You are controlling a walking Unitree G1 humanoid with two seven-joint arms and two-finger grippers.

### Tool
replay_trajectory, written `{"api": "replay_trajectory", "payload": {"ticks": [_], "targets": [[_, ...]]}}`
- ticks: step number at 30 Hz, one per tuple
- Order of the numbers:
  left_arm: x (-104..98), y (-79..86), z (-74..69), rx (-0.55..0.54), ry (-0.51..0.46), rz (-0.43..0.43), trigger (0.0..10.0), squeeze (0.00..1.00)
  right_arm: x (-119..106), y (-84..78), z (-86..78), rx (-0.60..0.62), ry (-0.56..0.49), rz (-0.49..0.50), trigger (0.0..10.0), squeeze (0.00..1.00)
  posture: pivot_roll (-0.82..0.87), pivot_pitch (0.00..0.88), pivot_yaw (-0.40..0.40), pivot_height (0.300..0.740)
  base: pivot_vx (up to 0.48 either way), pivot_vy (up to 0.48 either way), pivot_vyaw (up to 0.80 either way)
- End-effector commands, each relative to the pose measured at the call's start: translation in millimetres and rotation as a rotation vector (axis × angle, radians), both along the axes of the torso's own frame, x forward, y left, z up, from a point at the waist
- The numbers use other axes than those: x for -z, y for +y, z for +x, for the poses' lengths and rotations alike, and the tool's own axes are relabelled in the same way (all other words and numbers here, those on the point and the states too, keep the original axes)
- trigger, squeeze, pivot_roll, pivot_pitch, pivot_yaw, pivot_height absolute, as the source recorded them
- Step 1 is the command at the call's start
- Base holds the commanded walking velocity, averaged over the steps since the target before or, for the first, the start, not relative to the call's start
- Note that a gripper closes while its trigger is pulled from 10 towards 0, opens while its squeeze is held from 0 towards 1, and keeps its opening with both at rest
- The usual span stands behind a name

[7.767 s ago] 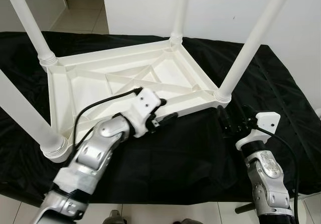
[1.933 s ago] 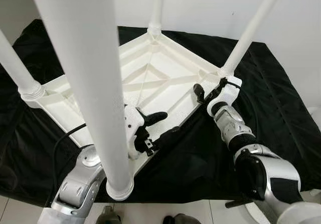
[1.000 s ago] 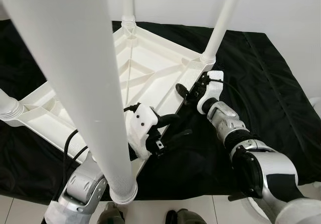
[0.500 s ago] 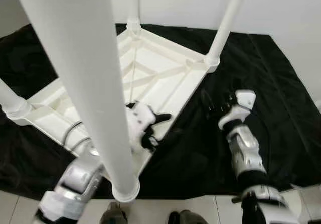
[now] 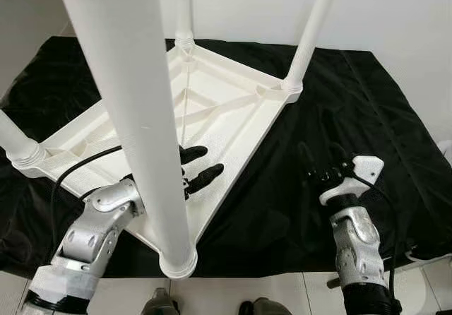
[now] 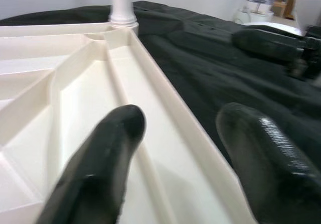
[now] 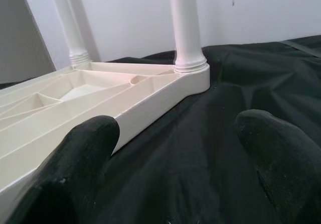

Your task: Building children table

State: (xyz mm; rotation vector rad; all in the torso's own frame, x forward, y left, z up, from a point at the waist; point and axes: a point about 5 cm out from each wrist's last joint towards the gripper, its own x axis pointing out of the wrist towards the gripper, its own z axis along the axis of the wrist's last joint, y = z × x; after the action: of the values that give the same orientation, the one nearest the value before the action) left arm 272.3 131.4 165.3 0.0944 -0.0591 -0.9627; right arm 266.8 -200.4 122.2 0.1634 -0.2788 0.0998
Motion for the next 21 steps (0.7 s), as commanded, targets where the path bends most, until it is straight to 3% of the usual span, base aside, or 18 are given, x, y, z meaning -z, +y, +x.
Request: {"api": "replay_trajectory", "payload": {"ticks": [1, 4, 5, 7, 9, 11, 17, 21], "targets": [[0.5, 4.9, -4.4, 0.164, 0.000, 0.022, 10.0, 1.00, -2.4, 0.7, -7.6, 0.008, 0.010, 0.017, 10.0, 0.00, 0.03, 0.043, -0.019, 0.740, 0.000, 0.000, 0.00], [0.8, 7.6, -3.9, 0.164, 0.002, 0.021, 10.0, 1.00, -3.4, 0.8, -10.7, 0.009, 0.014, 0.017, 10.0, 0.00, 0.03, 0.043, -0.019, 0.740, 0.000, 0.000, 0.00], [2.2, 15.3, -2.5, 0.143, -0.021, 0.051, 10.0, 1.00, -4.9, -0.4, -14.7, 0.008, 0.022, 0.012, 10.0, 0.00, 0.04, 0.056, -0.026, 0.740, 0.000, 0.000, 0.00], [5.5, 31.1, -2.1, 0.115, -0.048, 0.101, 10.0, 0.00, -7.0, -2.7, -19.4, 0.006, 0.035, 0.000, 10.0, 0.00, 0.05, 0.062, -0.032, 0.740, 0.000, 0.000, 0.00], [6.4, 35.8, -2.5, 0.112, -0.054, 0.112, 10.0, 0.00, -7.7, -3.2, -20.9, 0.006, 0.040, -0.003, 10.0, 0.00, 0.05, 0.062, -0.032, 0.740, 0.000, 0.000, 0.00], [6.4, 54.9, -2.6, 0.086, -0.032, 0.115, 10.0, 0.00, -8.1, -5.1, -22.8, -0.012, 0.051, -0.023, 10.0, 0.00, 0.06, 0.068, -0.038, 0.740, 0.000, 0.000, 0.00], [5.7, 71.9, -5.1, 0.083, -0.025, 0.155, 10.0, 0.00, -8.5, -8.0, -24.1, -0.036, 0.064, -0.060, 10.0, 0.00, 0.07, 0.071, -0.044, 0.740, 0.000, 0.000, 0.00], [8.4, 84.8, -5.5, 0.088, -0.027, 0.229, 10.0, 0.00, -10.0, -11.7, -25.8, -0.046, 0.081, -0.081, 10.0, 0.00, 0.08, 0.068, -0.047, 0.740, 0.000, 0.000, 0.00]]}}
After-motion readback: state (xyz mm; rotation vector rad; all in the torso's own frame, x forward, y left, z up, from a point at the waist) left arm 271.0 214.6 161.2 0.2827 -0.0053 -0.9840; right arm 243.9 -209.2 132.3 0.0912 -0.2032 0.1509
